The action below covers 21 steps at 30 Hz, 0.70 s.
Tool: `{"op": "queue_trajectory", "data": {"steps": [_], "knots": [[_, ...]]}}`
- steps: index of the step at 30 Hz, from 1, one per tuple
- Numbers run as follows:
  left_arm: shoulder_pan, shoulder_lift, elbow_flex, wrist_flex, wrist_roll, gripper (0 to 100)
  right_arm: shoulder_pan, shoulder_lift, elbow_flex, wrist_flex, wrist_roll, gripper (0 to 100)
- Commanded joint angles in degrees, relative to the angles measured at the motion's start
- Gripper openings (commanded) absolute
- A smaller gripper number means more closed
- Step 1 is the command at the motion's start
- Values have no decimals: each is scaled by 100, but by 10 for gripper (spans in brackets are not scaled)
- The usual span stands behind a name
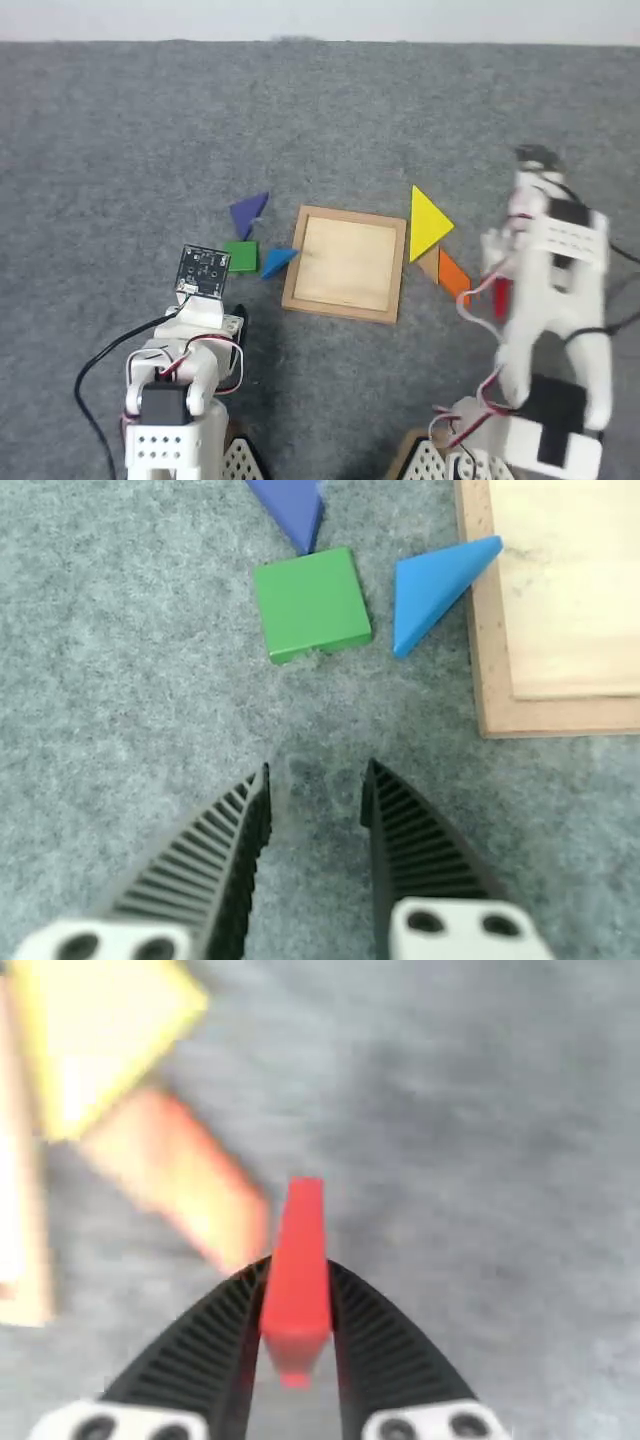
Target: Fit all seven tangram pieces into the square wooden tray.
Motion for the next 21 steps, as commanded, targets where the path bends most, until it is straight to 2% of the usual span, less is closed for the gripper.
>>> {"op": "queue_trajectory", "data": {"steps": [1, 6, 11, 16, 21], "knots": [[-9, -97, -92, 26, -18, 148, -1262, -233, -905, 444, -527, 6], [-9, -97, -92, 26, -18, 148, -2527, 769, -2092, 593, -1169, 6], [-9, -97, -92, 26, -18, 148, -3451, 2220, -3235, 646, -1486, 6], [-9, -97, -92, 26, -18, 148, -4101, 3310, -4070, 637, -1714, 6], [-9, -97, -92, 26, -18, 148, -4382, 3785, -4519, 655, -1899, 6]]}}
